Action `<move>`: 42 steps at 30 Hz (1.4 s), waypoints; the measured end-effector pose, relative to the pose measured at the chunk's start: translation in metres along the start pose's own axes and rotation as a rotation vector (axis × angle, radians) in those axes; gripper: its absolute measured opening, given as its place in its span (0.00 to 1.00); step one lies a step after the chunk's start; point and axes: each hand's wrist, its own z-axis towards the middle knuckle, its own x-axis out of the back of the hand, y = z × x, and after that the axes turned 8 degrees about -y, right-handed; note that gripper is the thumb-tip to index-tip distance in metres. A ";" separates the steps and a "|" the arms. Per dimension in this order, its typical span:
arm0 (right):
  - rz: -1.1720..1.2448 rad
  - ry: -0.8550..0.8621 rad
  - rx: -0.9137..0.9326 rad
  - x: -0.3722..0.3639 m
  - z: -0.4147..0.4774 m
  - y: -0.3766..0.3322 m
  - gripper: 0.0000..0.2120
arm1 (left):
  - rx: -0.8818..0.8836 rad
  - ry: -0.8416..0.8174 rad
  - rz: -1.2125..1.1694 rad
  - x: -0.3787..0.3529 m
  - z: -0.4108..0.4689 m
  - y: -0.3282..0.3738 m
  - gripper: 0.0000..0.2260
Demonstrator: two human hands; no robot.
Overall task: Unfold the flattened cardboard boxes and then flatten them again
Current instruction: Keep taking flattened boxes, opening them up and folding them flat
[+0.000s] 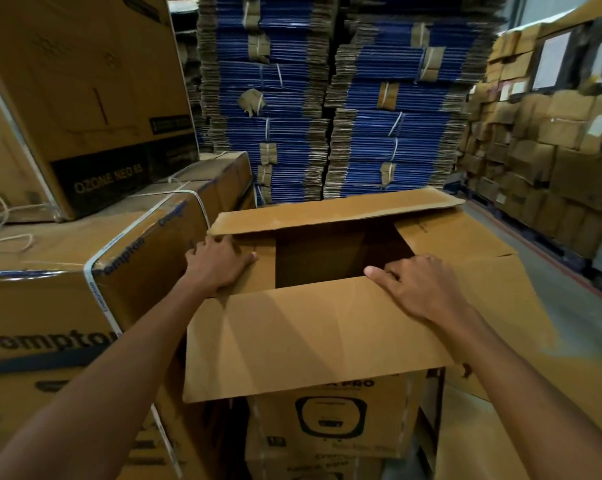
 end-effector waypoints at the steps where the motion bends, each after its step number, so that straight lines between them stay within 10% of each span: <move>1: -0.009 0.028 -0.004 -0.003 -0.001 0.000 0.38 | -0.024 0.033 -0.016 0.003 0.003 0.002 0.33; 7: -0.041 0.353 0.082 -0.028 -0.006 0.000 0.29 | -0.144 0.264 -0.070 0.028 0.032 0.011 0.34; 36: -0.062 0.491 0.117 -0.056 0.004 0.012 0.31 | -0.169 -0.214 0.221 -0.021 0.050 0.040 0.46; 42: -0.070 0.444 0.133 -0.052 0.002 0.011 0.31 | -0.148 -0.139 -0.435 0.018 -0.011 0.035 0.29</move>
